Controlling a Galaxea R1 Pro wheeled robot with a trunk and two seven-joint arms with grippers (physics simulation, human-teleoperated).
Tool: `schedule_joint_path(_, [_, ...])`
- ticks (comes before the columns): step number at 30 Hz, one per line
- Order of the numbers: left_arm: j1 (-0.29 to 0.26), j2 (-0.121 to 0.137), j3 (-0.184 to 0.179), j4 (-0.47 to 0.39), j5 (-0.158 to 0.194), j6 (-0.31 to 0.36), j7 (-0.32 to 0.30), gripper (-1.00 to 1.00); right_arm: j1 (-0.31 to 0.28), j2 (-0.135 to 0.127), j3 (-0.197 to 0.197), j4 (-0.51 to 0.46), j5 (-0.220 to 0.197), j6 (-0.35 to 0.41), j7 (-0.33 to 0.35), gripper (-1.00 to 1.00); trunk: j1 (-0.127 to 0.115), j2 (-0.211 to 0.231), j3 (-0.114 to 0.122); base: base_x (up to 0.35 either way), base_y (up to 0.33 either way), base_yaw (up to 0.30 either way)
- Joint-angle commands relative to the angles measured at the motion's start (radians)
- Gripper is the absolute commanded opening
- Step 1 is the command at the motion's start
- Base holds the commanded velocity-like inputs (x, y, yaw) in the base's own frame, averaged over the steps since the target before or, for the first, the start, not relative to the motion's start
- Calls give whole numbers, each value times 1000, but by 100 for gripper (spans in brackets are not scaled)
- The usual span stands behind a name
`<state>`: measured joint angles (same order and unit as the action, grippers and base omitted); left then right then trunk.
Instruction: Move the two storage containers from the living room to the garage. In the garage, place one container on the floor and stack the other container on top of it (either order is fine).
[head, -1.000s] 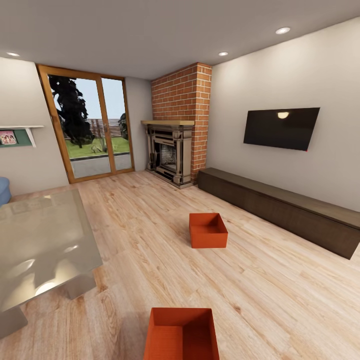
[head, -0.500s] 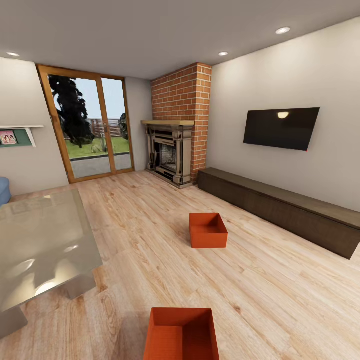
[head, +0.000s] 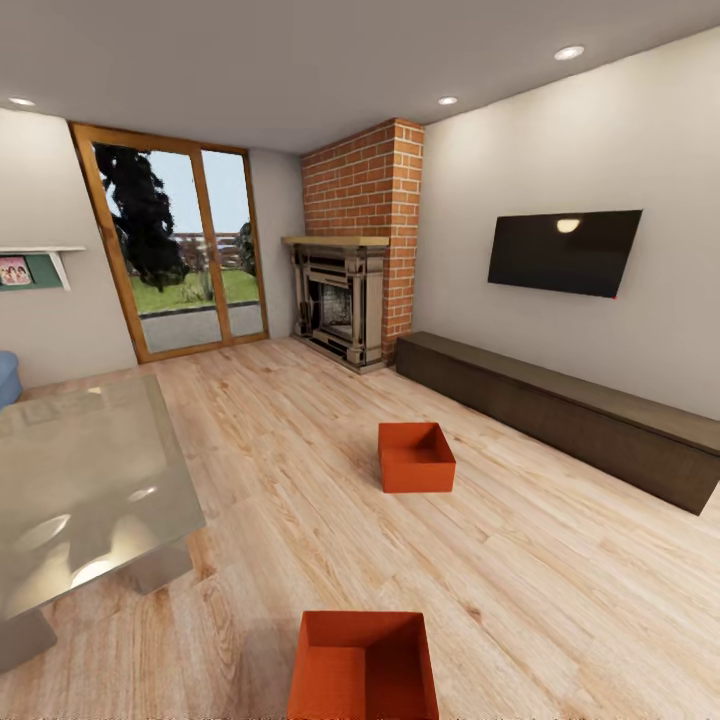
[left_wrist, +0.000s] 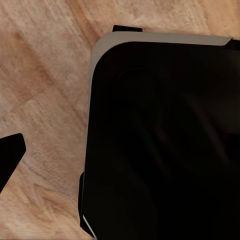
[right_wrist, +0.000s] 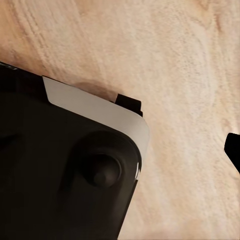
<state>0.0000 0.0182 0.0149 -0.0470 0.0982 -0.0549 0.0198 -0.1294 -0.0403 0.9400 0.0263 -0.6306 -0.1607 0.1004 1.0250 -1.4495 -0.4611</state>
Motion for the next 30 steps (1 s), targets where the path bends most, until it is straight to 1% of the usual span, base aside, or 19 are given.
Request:
schedule_joint_path(1, [0, 0, 0, -1, 10, -2, 0, 100, -1, 0, 6, 3, -11, -5, 7, 100, 0, -1, -3, 0, 0, 0])
schedule_joint_path(30, [0, 0, 0, -1, 11, -2, 0, 100, -1, 0, 6, 3, -11, -5, 7, 100, 0, -1, -50, 0, 0, 0])
